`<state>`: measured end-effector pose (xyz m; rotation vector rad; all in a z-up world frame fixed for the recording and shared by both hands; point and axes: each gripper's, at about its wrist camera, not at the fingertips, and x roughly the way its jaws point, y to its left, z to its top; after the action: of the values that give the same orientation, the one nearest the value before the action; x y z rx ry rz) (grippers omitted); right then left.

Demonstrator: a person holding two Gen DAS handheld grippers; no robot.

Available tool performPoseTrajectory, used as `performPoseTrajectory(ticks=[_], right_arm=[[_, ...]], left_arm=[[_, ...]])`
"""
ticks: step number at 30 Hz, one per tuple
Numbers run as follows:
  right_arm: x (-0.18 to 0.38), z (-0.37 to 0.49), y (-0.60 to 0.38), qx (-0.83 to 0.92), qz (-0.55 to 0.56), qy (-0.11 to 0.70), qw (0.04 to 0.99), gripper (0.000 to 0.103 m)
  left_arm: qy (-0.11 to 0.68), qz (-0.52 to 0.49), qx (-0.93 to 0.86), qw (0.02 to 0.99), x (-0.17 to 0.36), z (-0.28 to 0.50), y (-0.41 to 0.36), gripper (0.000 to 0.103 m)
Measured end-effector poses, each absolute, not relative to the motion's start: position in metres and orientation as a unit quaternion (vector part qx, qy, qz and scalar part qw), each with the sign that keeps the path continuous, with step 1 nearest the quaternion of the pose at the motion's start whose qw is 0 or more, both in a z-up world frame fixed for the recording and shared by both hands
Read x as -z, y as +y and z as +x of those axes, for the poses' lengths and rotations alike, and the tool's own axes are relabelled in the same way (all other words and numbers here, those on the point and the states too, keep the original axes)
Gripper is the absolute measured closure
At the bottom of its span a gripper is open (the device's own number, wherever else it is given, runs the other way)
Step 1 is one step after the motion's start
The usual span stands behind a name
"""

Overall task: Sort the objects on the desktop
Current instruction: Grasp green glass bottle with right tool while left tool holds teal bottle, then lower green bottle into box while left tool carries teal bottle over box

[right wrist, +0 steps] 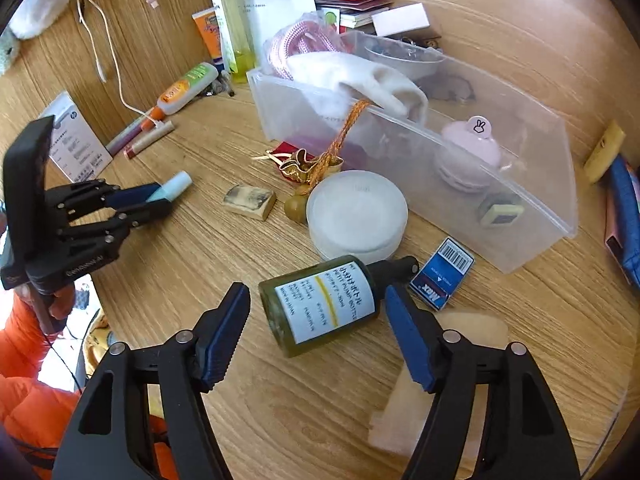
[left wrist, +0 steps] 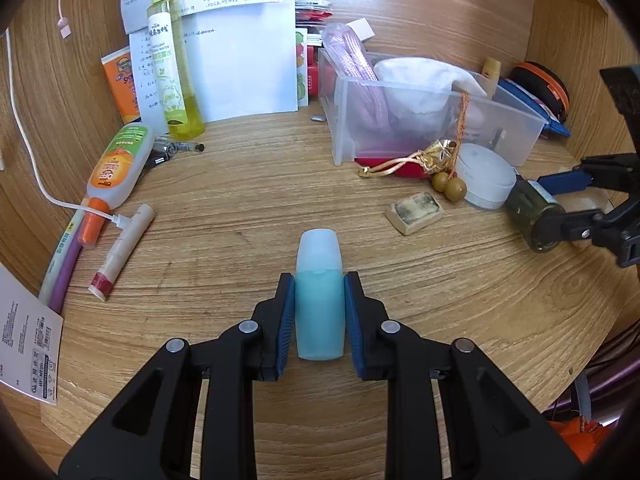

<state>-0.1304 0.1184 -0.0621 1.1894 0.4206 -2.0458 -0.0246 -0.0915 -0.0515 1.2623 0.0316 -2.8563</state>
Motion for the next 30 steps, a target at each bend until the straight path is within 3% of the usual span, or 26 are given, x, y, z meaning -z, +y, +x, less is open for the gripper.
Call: performPoseTrajectory(ticks=[7, 9, 30], right_arm=[[0.07, -0.119, 0.11, 0.804, 0.433, 0.202, 0.355, 0.036], [0.067, -0.117, 0.113, 0.806, 0.425, 0.195, 0.362, 0.042], [-0.018, -0.119, 0.157, 0.864, 0.316, 0.096, 0.379, 0.042]], left_arm=[[0.012, 0.395, 0.919, 0.004, 0.044, -0.025, -0.091, 0.079], [0.011, 0.389, 0.921, 0.002, 0.04, -0.025, -0.091, 0.079], [-0.022, 0.312, 0.95, -0.016, -0.027, -0.037, -0.067, 0.079]])
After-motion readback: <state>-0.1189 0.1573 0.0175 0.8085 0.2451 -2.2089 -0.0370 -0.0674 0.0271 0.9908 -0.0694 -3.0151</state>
